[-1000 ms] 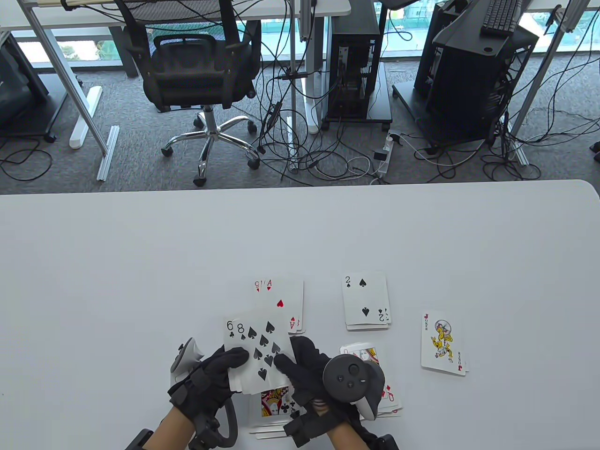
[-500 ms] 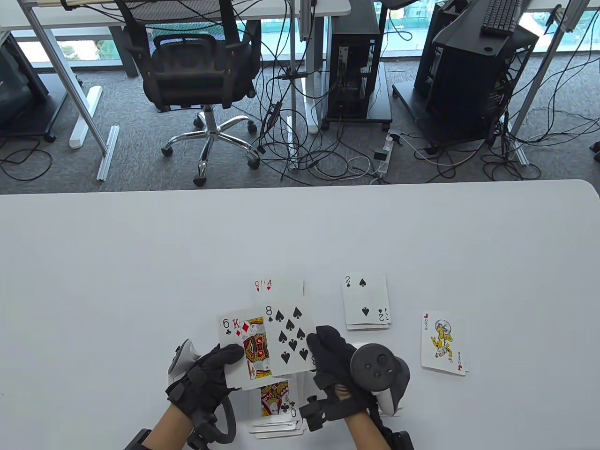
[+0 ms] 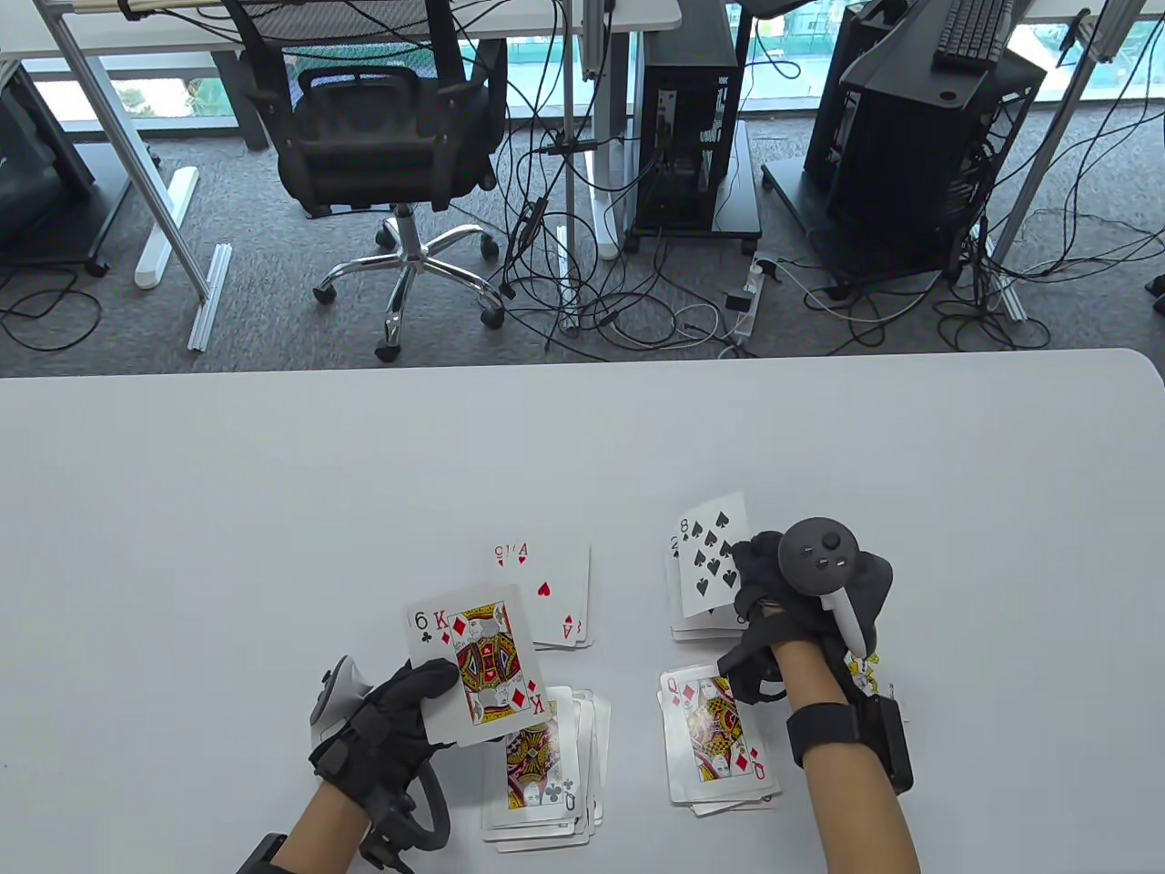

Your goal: Playing card suit sorting

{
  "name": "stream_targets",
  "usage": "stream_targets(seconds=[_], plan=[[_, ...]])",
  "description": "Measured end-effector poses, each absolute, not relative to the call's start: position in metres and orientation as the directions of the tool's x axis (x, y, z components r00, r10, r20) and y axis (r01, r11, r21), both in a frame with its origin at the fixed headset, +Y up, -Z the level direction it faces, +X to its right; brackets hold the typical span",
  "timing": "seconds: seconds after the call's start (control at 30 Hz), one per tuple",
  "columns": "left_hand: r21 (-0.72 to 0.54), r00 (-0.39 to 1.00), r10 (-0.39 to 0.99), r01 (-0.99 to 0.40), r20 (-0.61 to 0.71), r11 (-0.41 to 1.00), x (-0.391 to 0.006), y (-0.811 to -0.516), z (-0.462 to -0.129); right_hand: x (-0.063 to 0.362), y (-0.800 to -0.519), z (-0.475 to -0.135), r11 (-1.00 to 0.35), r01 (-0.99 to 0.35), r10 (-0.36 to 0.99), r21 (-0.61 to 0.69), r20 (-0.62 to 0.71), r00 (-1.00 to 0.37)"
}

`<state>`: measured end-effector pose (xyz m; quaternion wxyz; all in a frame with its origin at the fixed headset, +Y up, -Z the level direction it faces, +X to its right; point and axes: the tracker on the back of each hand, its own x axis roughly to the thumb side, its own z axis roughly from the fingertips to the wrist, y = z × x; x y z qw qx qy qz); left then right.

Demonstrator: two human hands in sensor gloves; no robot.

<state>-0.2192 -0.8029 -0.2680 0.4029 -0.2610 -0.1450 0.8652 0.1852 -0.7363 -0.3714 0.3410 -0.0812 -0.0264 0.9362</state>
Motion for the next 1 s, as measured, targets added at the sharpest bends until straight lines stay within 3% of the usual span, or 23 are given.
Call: stream_targets(seconds=[0.17,0.27,0.37,0.53,0.7,0.8,0.9,1.0], plan=[[-0.460,-0.547,0.767,-0.615,-0.336,-0.640,-0.218,-0.802,-0.267,0.179,-0.755,-0.382,-0.872,-0.489,0.485,-0.023,-0.179,-0.856],[-0.474,-0.541,0.776,-0.617,-0.324,-0.628,-0.217,-0.799,-0.268,0.169,-0.758,-0.383,-0.972,-0.218,0.201,0.085,-0.174,-0.964],[-0.480,-0.544,0.784,-0.623,-0.300,-0.617,-0.218,-0.793,-0.268,0.162,-0.759,-0.385,-0.993,0.044,-0.057,0.108,-0.118,-0.991],[-0.489,-0.537,0.801,-0.641,-0.264,-0.591,-0.221,-0.786,-0.268,0.154,-0.766,-0.386,-0.972,0.166,-0.185,0.168,-0.109,-0.977],[-0.486,-0.530,0.806,-0.648,-0.265,-0.586,-0.220,-0.785,-0.268,0.149,-0.757,-0.382,-0.981,0.124,-0.141,0.151,-0.105,-0.984],[-0.485,-0.527,0.804,-0.646,-0.276,-0.590,-0.220,-0.787,-0.268,0.143,-0.736,-0.376,-0.997,0.023,-0.027,0.077,-0.049,-0.998],[-0.486,-0.522,0.803,-0.643,-0.287,-0.592,-0.218,-0.789,-0.268,0.125,-0.707,-0.357,-0.974,-0.225,0.225,0.013,0.126,-0.966],[-0.488,-0.508,0.808,-0.647,-0.297,-0.586,-0.217,-0.790,-0.269,0.098,-0.695,-0.329,-0.845,-0.534,0.515,0.021,0.305,-0.801]])
